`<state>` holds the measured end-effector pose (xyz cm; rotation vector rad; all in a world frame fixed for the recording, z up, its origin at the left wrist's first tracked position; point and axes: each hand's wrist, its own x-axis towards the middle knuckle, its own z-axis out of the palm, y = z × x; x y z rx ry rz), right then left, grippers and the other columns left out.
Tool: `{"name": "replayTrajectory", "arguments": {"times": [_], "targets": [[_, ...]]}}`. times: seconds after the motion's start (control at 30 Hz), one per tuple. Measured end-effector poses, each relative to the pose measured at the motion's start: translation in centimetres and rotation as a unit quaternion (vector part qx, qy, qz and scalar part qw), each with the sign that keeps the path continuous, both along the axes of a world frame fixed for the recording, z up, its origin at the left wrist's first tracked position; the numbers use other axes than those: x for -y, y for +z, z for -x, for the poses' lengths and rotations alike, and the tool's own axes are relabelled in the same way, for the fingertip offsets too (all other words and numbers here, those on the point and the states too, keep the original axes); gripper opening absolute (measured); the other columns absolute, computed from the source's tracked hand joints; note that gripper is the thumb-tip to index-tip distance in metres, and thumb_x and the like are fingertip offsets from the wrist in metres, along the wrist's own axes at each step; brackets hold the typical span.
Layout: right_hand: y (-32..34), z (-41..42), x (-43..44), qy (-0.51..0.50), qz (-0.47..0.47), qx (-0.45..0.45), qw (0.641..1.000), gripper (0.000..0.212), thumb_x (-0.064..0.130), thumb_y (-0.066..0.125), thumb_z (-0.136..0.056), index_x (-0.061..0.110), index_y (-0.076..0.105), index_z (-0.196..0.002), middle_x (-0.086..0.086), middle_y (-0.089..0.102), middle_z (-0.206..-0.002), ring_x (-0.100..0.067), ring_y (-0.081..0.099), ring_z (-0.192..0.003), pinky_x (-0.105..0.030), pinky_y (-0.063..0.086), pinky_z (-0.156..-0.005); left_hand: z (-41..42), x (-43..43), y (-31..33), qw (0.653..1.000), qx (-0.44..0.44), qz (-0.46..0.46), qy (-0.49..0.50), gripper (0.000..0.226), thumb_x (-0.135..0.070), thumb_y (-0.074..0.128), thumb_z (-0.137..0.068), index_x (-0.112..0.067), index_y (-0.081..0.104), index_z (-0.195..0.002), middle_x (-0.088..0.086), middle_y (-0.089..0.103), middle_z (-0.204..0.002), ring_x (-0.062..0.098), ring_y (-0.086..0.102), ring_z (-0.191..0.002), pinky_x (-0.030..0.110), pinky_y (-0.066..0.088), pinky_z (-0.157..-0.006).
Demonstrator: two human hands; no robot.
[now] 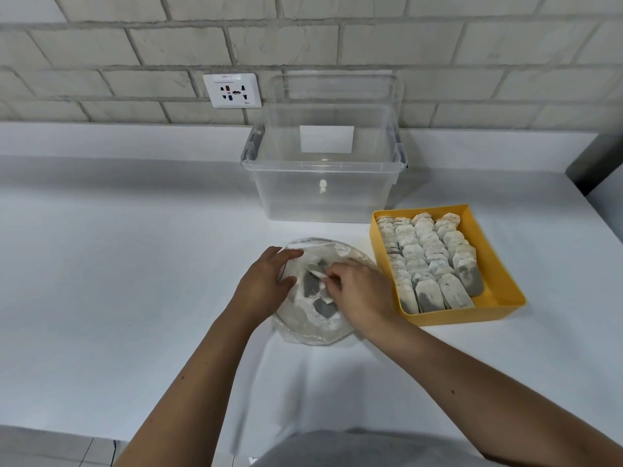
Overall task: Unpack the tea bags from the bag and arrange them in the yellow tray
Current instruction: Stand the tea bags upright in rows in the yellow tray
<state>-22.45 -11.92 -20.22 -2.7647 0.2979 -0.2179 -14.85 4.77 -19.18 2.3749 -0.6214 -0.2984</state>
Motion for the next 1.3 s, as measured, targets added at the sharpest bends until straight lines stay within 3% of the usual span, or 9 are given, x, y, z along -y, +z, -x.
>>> {"name": "replayTrajectory", "arguments": {"times": [0.2,0.4,0.5,0.6,0.7,0.9,0.97,1.1,1.3], "targets": [[4.3,0.1,1.9,0.023,-0.057,-0.013,0.998,0.012,0.034,0.058,-0.093,0.029,0.069,-0.097,0.011,0.071,-0.097,-0.015,0.064,-0.090,-0.029,0.049,-0.070,-0.1,-0.2,0.5,0.998,0.064,0.017,0.013,0.037,-0.012,0.069,-0.090,-0.024,0.068,-0.125,0.001,0.050,-0.143,0.028,0.051,-0.126,0.031,0.039,-0.103],[7.1,-0.6,3.6,0.097,-0.096,-0.092,0.986,0.009,0.031,0.061,-0.092,0.032,0.067,-0.087,0.018,0.065,-0.086,-0.008,0.059,-0.085,-0.037,0.053,-0.079,1.0,0.6,2.3,0.989,0.090,0.112,0.023,0.027,-0.011,0.062,-0.095,-0.027,0.074,-0.113,-0.014,0.060,-0.129,0.011,0.050,-0.119,0.002,0.028,-0.093],[7.3,-0.8,3.5,0.116,-0.104,-0.107,0.982,0.009,0.030,0.060,-0.092,0.032,0.066,-0.086,0.017,0.063,-0.085,-0.009,0.059,-0.084,-0.037,0.052,-0.080,1.6,0.8,2.9,0.988,0.075,0.134,0.008,0.027,-0.017,0.067,-0.092,-0.030,0.073,-0.115,-0.019,0.062,-0.124,0.004,0.046,-0.118,0.000,0.026,-0.095],[7.5,-0.9,3.1,0.120,-0.129,-0.080,0.981,0.008,0.028,0.061,-0.092,0.029,0.068,-0.087,0.015,0.066,-0.085,-0.008,0.060,-0.082,-0.033,0.051,-0.078,1.9,0.9,3.0,0.992,0.045,0.117,-0.012,0.026,-0.031,0.075,-0.086,-0.030,0.074,-0.112,-0.021,0.067,-0.109,-0.003,0.052,-0.104,0.002,0.032,-0.087],[7.1,-0.8,2.5,0.115,-0.158,-0.071,0.978,0.008,0.027,0.064,-0.091,0.023,0.071,-0.092,0.011,0.070,-0.088,-0.005,0.059,-0.077,-0.025,0.045,-0.071,2.1,0.9,2.9,0.994,0.011,0.100,0.032,0.007,-0.033,0.075,-0.087,-0.027,0.076,-0.090,-0.016,0.071,-0.078,0.001,0.061,-0.075,0.017,0.043,-0.069],[3.2,-0.8,2.1,0.134,0.025,-0.178,0.975,0.038,0.008,0.053,-0.089,0.020,0.058,-0.125,-0.007,0.062,-0.117,-0.029,0.059,-0.109,-0.037,0.050,-0.085,1.7,0.5,2.7,0.992,-0.003,0.070,0.102,0.012,-0.025,0.066,-0.092,-0.015,0.064,-0.085,-0.005,0.074,-0.077,0.018,0.069,-0.078,0.034,0.053,-0.074],[2.2,-0.7,1.9,0.141,0.082,-0.210,0.964,0.049,0.002,0.047,-0.088,0.019,0.049,-0.134,-0.008,0.057,-0.121,-0.031,0.058,-0.110,-0.035,0.049,-0.079,1.5,0.4,2.7,0.993,-0.012,0.055,0.106,0.012,-0.024,0.061,-0.093,-0.015,0.059,-0.085,-0.002,0.075,-0.077,0.022,0.066,-0.078,0.033,0.050,-0.069],[1.0,-0.7,1.8,0.138,0.139,-0.181,0.964,0.041,-0.003,0.045,-0.085,0.016,0.058,-0.120,-0.005,0.059,-0.113,-0.030,0.062,-0.101,-0.031,0.040,-0.063,1.3,0.2,2.5,0.993,-0.013,0.032,0.114,0.010,-0.024,0.058,-0.096,-0.019,0.057,-0.089,-0.006,0.071,-0.075,0.022,0.061,-0.075,0.028,0.042,-0.062],[3.0,-0.2,2.4,0.157,0.105,-0.111,0.976,0.023,0.016,0.054,-0.090,0.026,0.068,-0.105,0.001,0.068,-0.105,-0.024,0.063,-0.096,-0.031,0.047,-0.070,0.9,0.0,2.6,0.990,-0.038,0.068,0.122,0.014,-0.028,0.059,-0.097,-0.017,0.065,-0.091,-0.010,0.070,-0.075,0.014,0.064,-0.075,0.014,0.040,-0.062]]}}
